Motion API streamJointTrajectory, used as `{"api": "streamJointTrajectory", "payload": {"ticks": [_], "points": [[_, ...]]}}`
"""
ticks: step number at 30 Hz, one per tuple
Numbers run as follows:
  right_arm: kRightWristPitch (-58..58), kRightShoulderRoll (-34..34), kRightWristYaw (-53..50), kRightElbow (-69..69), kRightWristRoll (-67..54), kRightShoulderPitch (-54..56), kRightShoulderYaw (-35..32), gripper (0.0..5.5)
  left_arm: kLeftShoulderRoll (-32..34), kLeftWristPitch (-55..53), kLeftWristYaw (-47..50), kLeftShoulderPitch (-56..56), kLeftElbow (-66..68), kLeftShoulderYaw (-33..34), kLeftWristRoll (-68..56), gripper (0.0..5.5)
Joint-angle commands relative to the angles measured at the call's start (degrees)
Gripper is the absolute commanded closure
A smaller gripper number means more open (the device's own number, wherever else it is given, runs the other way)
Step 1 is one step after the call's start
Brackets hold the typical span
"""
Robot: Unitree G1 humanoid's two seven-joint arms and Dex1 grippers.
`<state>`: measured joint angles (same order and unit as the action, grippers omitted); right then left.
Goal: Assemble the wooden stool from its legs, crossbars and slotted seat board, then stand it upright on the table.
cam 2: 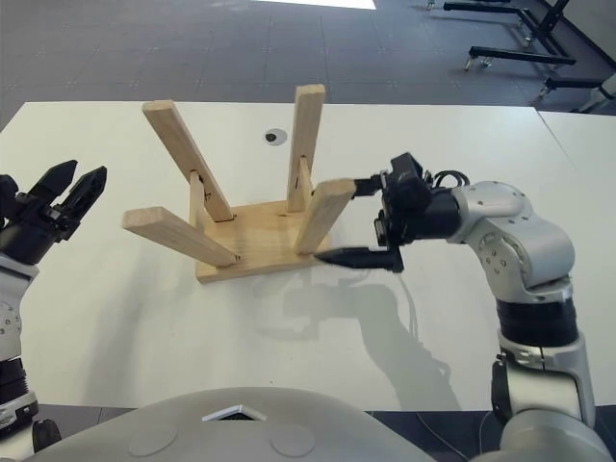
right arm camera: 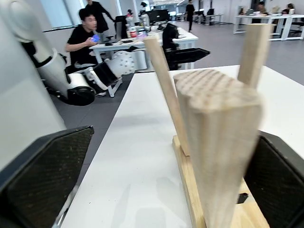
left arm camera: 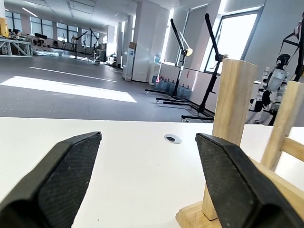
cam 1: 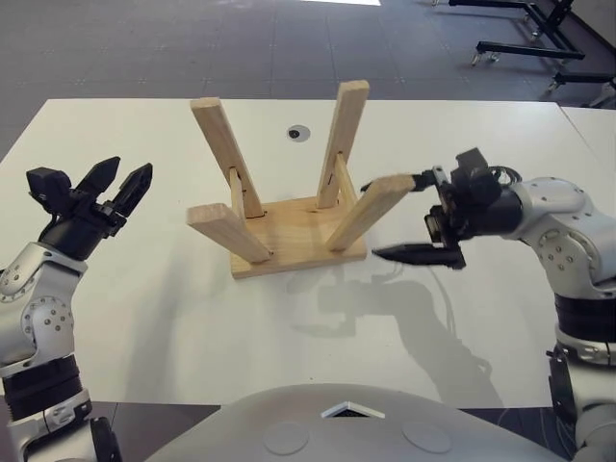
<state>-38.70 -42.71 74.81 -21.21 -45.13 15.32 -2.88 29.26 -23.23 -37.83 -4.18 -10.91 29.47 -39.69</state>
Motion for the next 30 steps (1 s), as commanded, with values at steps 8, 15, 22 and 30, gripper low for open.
{"api": "streamJointTrajectory", "payload": {"ticks": [8,15,22,30], "points": [[4.65,-0.61,-2.66,14.83,2.73,5.03,-4.58,0.33,2.07,0.5,-1.79,1.33,0.99,-2.17,1.39,1.86],[6.04,6.83,-5.25,22.41,-4.32,14.73,-10.1,0.33,2.68,-0.72,-4.76,9.16,0.81,-3.75,-2.86,1.86],[15.94,14.63,-5.77,38.27,4.92,23.26,-5.04,0.33,2.66,-4.18,-8.97,16.7,-0.34,-6.93,-9.52,1.86],[19.57,18.38,1.58,41.82,10.15,21.53,1.38,0.33,1.8,-10.64,-16.87,21.1,2.55,-15.59,-13.76,1.86]]}}
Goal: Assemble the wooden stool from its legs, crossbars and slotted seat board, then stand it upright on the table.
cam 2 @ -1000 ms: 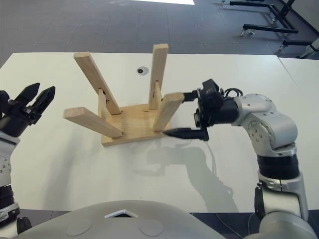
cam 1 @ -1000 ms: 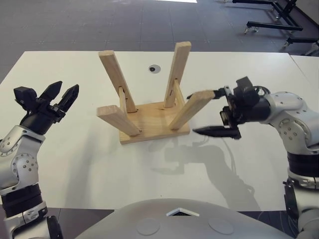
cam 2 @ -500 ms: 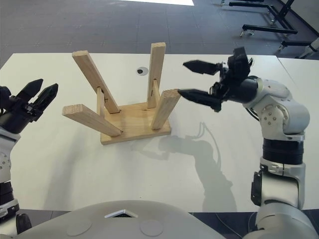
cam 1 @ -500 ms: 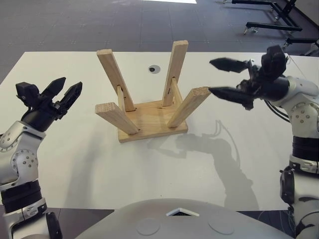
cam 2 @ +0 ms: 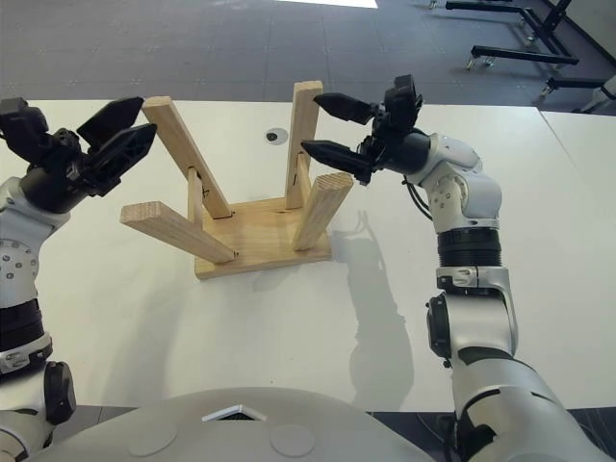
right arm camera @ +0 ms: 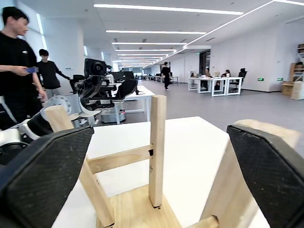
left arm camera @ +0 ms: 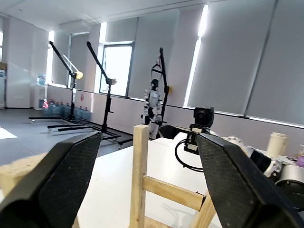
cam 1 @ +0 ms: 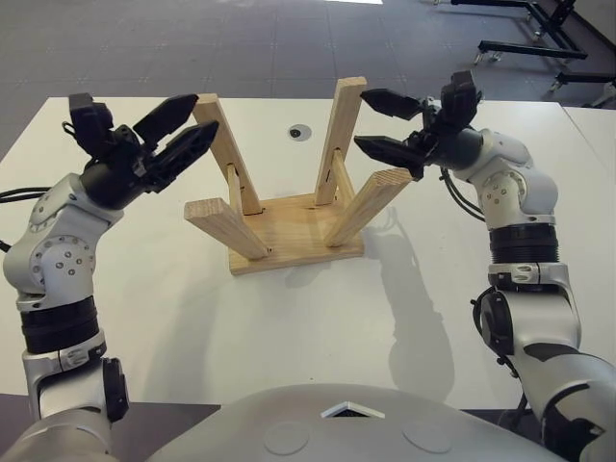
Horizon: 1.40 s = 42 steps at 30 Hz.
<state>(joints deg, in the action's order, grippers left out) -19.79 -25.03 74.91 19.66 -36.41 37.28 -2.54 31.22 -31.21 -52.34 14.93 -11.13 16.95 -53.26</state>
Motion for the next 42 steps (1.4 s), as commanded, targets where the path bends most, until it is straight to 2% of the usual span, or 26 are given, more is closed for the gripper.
{"api": "streamJointTrajectory", "payload": {"ticks": [1,6,8,10,13,18,24,27,31,42], "points": [[0.9,0.9,1.75,1.13,1.9,-0.61,1.3,0.33,-0.35,-3.19,-2.9,2.4,3.76,-4.06,0.14,1.86],[0.66,1.4,3.38,0.4,2.96,0.13,2.53,0.33,-0.97,-6.31,-4.0,4.19,7.88,-7.68,1.01,1.86],[1.41,0.94,4.37,-0.14,5.37,-0.27,5.08,0.33,-1.39,-8.89,-4.95,4.18,10.2,-8.73,0.16,1.86],[1.99,-0.24,5.04,0.85,10.97,-0.65,10.43,0.33,-1.67,-10.18,-4.89,3.71,13.1,-10.25,1.7,1.86],[-4.95,-1.11,5.25,0.79,13.27,-0.35,14.45,0.33,-2.18,-10.1,-4.83,2.31,17.63,-14.37,6.89,1.86],[-12.86,-1.64,2.67,-1.68,11.6,-2.75,14.1,0.33,-2.51,-9.09,-5.68,0.81,19.26,-17.14,9.88,1.86],[-12.17,0.0,-0.75,-0.3,12.6,-6.38,14.18,0.33,-2.75,-8.38,-6.42,1.07,23.09,-19.67,12.6,1.86],[-10.49,0.6,-0.94,-1.61,12.14,-7.15,13.65,0.33,-3.16,-5.81,-5.53,1.97,23.72,-18.25,13.05,1.86],[-9.16,1.48,-1.97,-6.18,8.69,-6.55,9.7,0.33,-3.6,-2.11,-3.14,4.53,21.13,-13.45,11.73,1.86],[-12.99,-0.04,-5.26,-21.35,-3.6,-4.91,-0.61,0.33,-3.77,-4.55,2.11,7.4,2.64,-1.1,-1.37,1.86]]}}
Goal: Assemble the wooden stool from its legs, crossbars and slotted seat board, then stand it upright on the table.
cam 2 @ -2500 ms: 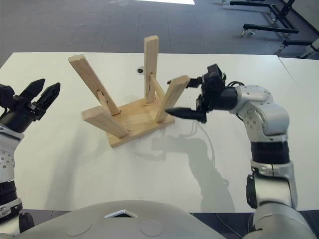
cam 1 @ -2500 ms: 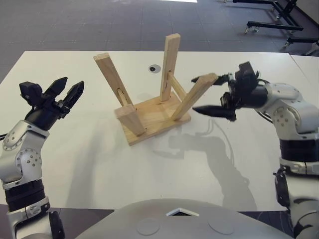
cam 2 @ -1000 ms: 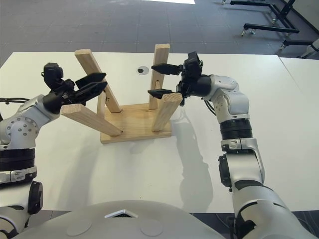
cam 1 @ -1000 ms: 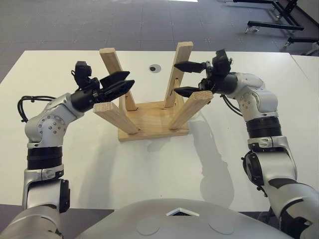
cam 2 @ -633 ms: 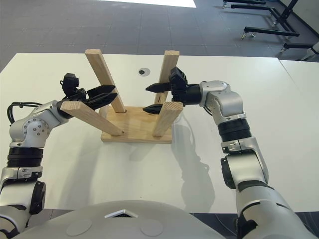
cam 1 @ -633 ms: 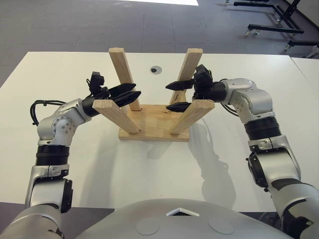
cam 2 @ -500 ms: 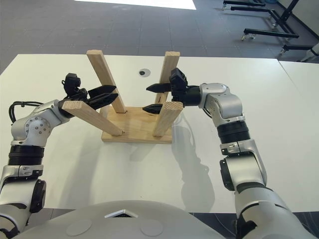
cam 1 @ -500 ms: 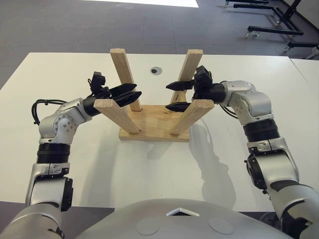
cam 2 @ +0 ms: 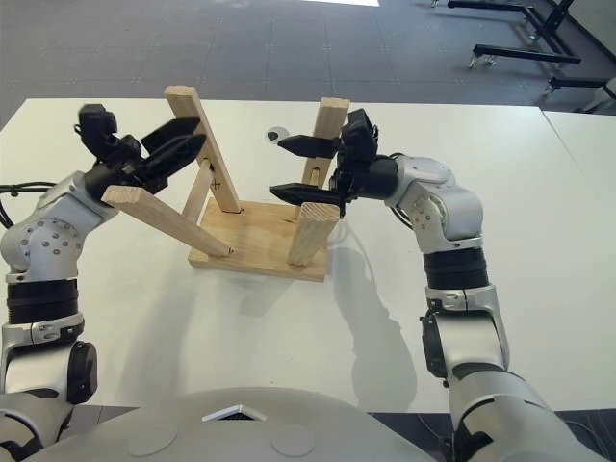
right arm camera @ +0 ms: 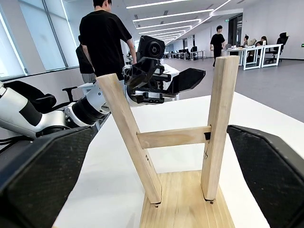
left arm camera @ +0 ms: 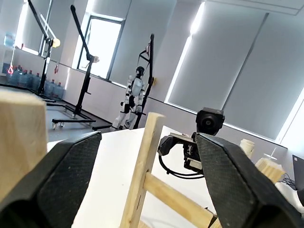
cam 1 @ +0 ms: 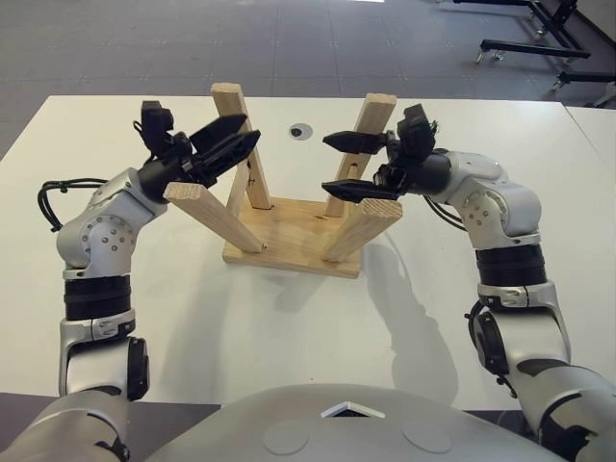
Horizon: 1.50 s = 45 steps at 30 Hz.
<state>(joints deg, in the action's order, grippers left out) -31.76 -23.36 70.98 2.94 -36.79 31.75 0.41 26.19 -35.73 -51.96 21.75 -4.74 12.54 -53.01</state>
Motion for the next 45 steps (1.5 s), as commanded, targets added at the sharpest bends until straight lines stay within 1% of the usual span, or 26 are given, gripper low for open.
{"api": "streamJointTrajectory", "payload": {"ticks": [1,2,5,7,8,10,11,13,15,17,19,21,23,25,29,33,36,40,43,44,45], "points": [[-1.58,-2.93,-1.62,-6.48,-4.93,-0.27,-5.82,0.33,2.48,1.05,2.15,-0.83,-5.28,5.16,-1.09,1.86],[-2.01,-4.37,-1.57,-7.83,-6.4,-1.38,-7.94,0.33,3.81,1.69,2.37,-2.65,-6.38,6.97,-0.45,1.86],[-1.87,-10.34,-1.61,-7.75,-6.96,-6.14,-14.06,0.33,9.88,5.22,0.33,-14.18,-6.2,13.1,5.94,1.86],[-1.73,-14.09,-0.55,-7.0,-6.37,-9.3,-16.16,0.33,11.7,8.53,-1.4,-22.03,-4.28,16.94,9.59,1.86],[-1.84,-16.4,1.74,-6.83,-6.17,-11.84,-16.46,0.33,11.63,9.24,-3.52,-27.53,-5.71,19.07,9.67,1.86],[-0.1,-20.06,5.25,-7.15,-3.47,-17.01,-14.63,0.33,11.41,10.43,-6.1,-35.04,-7.51,20.25,10.64,1.86],[1.64,-21.34,6.53,-6.62,-0.74,-19.14,-12.24,0.33,11.57,11.35,-7.22,-37.6,-6.78,19.26,12.15,1.86],[5.3,-21.43,7.02,-4.71,4.69,-21.04,-7.04,0.33,11.52,16.69,-6.66,-38.45,-0.55,14.05,19.95,1.86],[7.5,-20.16,8.0,-4.05,7.23,-21.52,-2.86,0.33,11.41,20.29,-6.42,-37.91,0.3,8.7,25.43,1.86],[8.98,-18.11,7.11,-3.67,8.72,-21.12,-0.06,0.33,11.59,22.28,-7.87,-35.79,-0.47,4.94,27.24,1.86],[13.83,-16.56,7.39,1.13,11.27,-20.84,1.55,0.33,11.72,23.85,-8.87,-32.74,0.06,2.49,28.02,1.86],[22.96,-14.46,9.71,13.64,14.78,-19.31,2.81,0.33,11.4,26.03,-10.4,-30.28,0.11,1.03,27.73,1.86],[31.29,-11.89,11.62,27.87,17.3,-15.4,3.22,0.33,11.72,27.19,-12.18,-29.03,-0.55,-0.07,27.07,1.86],[35.73,-10.07,12.9,36.47,18.36,-11.96,2.96,0.33,12.31,27.23,-13.94,-28.46,-0.82,-1.32,26.82,1.86],[39.72,-7.23,16.23,45.87,18.67,-6.02,2.08,0.33,12.73,26.69,-16.25,-28.16,-1.71,-4.78,27.54,1.86],[43.33,-4.09,15.78,52.34,17.71,-0.34,-1.15,0.33,12.3,26.66,-15.56,-26.66,-0.89,-6.88,28.32,1.86],[46.8,-3.91,10.83,59.19,19.07,3.91,-3.71,0.33,11.56,26.88,-14.55,-25.75,-0.26,-7.68,28.59,1.86],[46.76,-3.22,-0.65,64.61,18.6,8.22,-8.47,0.33,10.73,26.95,-13.32,-25.31,-0.3,-8.14,28.48,1.86],[45.33,-1.94,-11.41,68.03,18.42,11.86,-11.91,0.33,9.95,26.93,-11.81,-25.27,-0.54,-8.18,28.5,1.86],[37.04,2.36,-20.79,47.84,17.6,8.31,-10.28,0.33,9.68,27.01,-11.58,-24.84,-0.33,-8.43,28.56,1.86],[30.68,6.3,-29.74,31.11,18.24,4.68,-8.56,0.33,9.41,27.13,-11.28,-24.53,-0.17,-8.55,28.58,1.86]]}}
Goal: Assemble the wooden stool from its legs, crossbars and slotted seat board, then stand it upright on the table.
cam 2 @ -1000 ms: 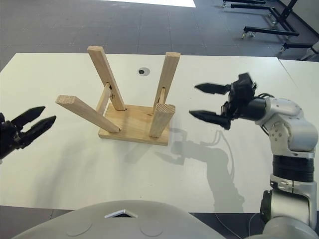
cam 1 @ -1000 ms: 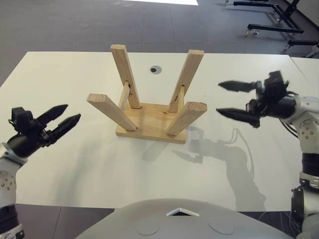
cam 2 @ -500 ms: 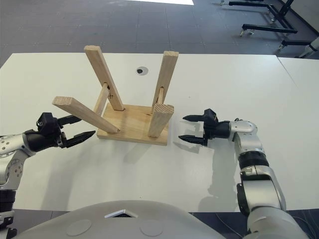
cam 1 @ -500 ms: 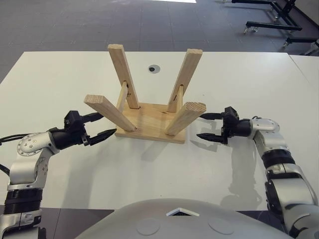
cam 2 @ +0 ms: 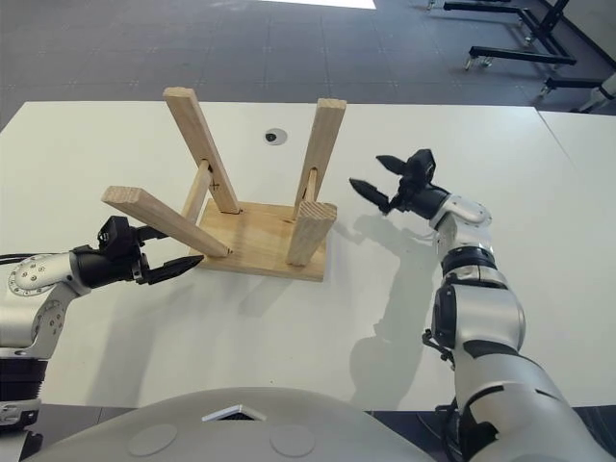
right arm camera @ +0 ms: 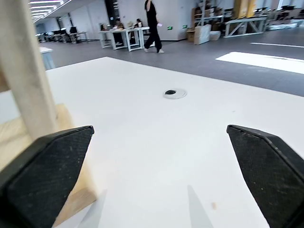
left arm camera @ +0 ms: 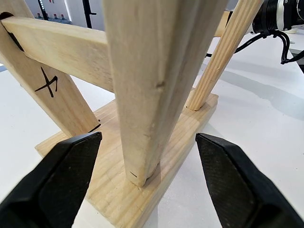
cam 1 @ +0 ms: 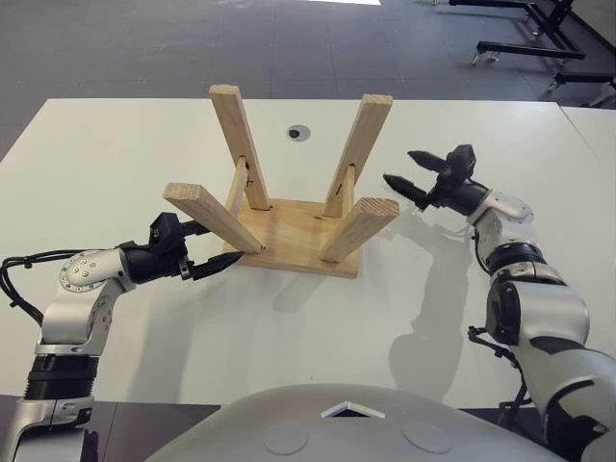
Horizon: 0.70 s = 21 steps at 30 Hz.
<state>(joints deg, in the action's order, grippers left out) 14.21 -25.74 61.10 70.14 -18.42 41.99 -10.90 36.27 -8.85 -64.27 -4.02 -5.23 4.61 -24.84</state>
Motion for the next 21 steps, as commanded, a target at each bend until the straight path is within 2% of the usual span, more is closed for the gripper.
{"api": "streamJointTrajectory", "payload": {"ticks": [1,2,5,9,12,14,17,21], "points": [[-19.3,12.84,-28.67,-48.22,4.24,-10.99,5.34,0.33,-1.01,0.38,1.37,1.36,0.39,-0.6,0.35,1.86],[-19.22,16.36,-34.56,-54.82,7.91,-14.96,7.24,0.33,-1.34,0.57,1.73,1.41,0.47,-0.57,0.41,1.86],[-12.31,22.84,-48.74,-51.56,17.05,-15.47,8.39,0.33,-2.68,1.28,2.96,1.74,0.67,-0.32,0.74,1.86],[-9.52,23.63,-59.58,-42.24,19.88,-9.95,5.6,0.33,-3.87,1.52,3.89,2.47,0.7,-0.68,0.81,1.86],[-6.99,21.7,-62.8,-37.88,20.32,-7.89,4.06,0.33,-4.17,1.91,4.02,2.95,1.14,-1.05,1.03,1.86],[-7.4,20.4,-62.7,-35.49,19.66,-7.06,3.44,0.33,-4.18,2.31,4.19,2.98,1.4,-0.9,1.01,1.86],[-5.5,18.45,-56.33,-36.11,16.85,-9.72,3.26,0.33,-4.11,2.75,4.2,3.0,1.8,-0.7,0.97,1.86],[-8.77,15.06,-39.47,-44.39,7.82,-19.02,3.5,0.33,-4.09,3.03,4.26,3.37,2.48,-0.53,0.82,1.86]]}}
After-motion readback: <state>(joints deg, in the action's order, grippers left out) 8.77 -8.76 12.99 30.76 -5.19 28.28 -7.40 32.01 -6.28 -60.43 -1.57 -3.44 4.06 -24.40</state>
